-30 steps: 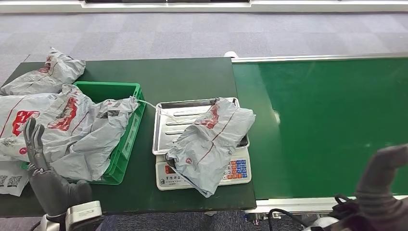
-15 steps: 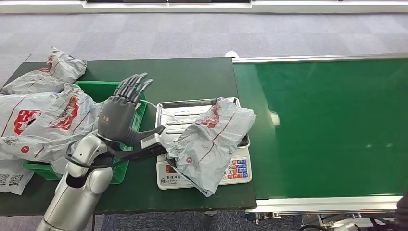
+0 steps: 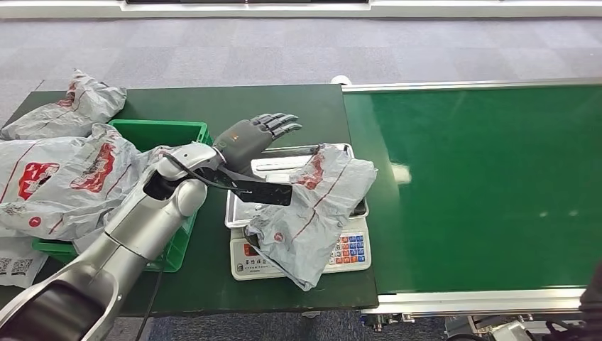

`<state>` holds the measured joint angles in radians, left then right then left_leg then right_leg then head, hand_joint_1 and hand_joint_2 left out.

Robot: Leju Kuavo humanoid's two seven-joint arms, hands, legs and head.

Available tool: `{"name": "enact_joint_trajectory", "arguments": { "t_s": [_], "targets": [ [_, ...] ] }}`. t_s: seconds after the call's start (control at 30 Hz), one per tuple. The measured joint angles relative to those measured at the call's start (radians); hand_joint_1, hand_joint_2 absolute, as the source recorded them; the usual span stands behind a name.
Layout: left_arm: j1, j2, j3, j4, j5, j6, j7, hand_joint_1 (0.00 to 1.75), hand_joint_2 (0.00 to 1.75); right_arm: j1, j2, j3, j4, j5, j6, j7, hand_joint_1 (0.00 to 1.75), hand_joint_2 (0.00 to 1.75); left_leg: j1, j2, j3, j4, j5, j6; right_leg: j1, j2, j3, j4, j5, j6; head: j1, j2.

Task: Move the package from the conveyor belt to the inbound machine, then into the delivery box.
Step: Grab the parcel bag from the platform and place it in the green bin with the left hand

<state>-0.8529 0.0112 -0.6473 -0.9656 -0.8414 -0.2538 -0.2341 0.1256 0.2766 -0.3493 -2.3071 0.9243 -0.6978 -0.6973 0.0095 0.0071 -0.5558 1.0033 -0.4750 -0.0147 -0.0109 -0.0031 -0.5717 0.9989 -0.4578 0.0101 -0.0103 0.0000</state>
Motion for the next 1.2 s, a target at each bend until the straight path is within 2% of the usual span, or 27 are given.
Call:
{"name": "enact_joint_trajectory", "arguments": {
  "t_s": [0.1,0.3,0.4,0.7,1.0,1.2],
  "targets": [
    [-0.040,-0.020,-0.034,0.049,0.017,-0.030,-0.011,0.00,1.75,0.000,-0.003,-0.004,0.007,0.003,0.000,0.000,0.00,1.75,0.000,0.000,0.000,0.000,0.000,0.000,0.000,0.000,-0.001,0.000,0.000,0.000,0.000,0.000],
    [-0.098,-0.085,-0.142,0.140,0.080,-0.154,-0.067,0.00,1.75,-0.003,-0.010,-0.005,0.022,0.012,0.000,0.000,0.00,1.75,0.000,-0.002,-0.002,0.000,0.000,0.000,0.000,-0.002,-0.001,0.000,0.000,0.000,0.000,0.000],
    [-0.122,-0.103,-0.192,0.156,0.107,-0.197,-0.083,0.00,1.75,-0.007,-0.013,-0.005,0.038,0.012,0.000,0.000,0.00,1.75,0.000,-0.001,-0.002,0.000,0.000,0.000,0.000,-0.001,-0.001,0.000,0.000,0.000,0.000,0.000],
    [-0.164,-0.110,-0.293,0.159,0.156,-0.244,-0.094,0.00,1.75,-0.038,-0.018,-0.004,0.093,0.017,0.000,0.000,0.00,1.75,0.000,-0.002,-0.002,0.000,0.000,0.000,0.000,-0.001,-0.001,0.000,0.000,0.000,0.000,0.000],
    [-0.166,-0.113,-0.379,0.165,0.198,-0.268,-0.103,0.00,1.75,-0.070,-0.018,-0.004,0.131,0.034,0.000,0.000,0.00,1.75,0.000,-0.002,-0.002,0.000,0.001,0.000,0.000,-0.001,-0.001,0.000,0.000,0.000,0.000,0.000],
    [-0.169,-0.113,-0.423,0.180,0.218,-0.287,-0.090,0.00,1.75,-0.097,0.002,0.001,0.135,0.024,0.000,0.000,0.00,1.75,0.000,-0.002,-0.002,0.000,0.001,0.000,0.000,-0.002,-0.001,0.000,0.000,0.000,0.000,0.000]
  ]
}}
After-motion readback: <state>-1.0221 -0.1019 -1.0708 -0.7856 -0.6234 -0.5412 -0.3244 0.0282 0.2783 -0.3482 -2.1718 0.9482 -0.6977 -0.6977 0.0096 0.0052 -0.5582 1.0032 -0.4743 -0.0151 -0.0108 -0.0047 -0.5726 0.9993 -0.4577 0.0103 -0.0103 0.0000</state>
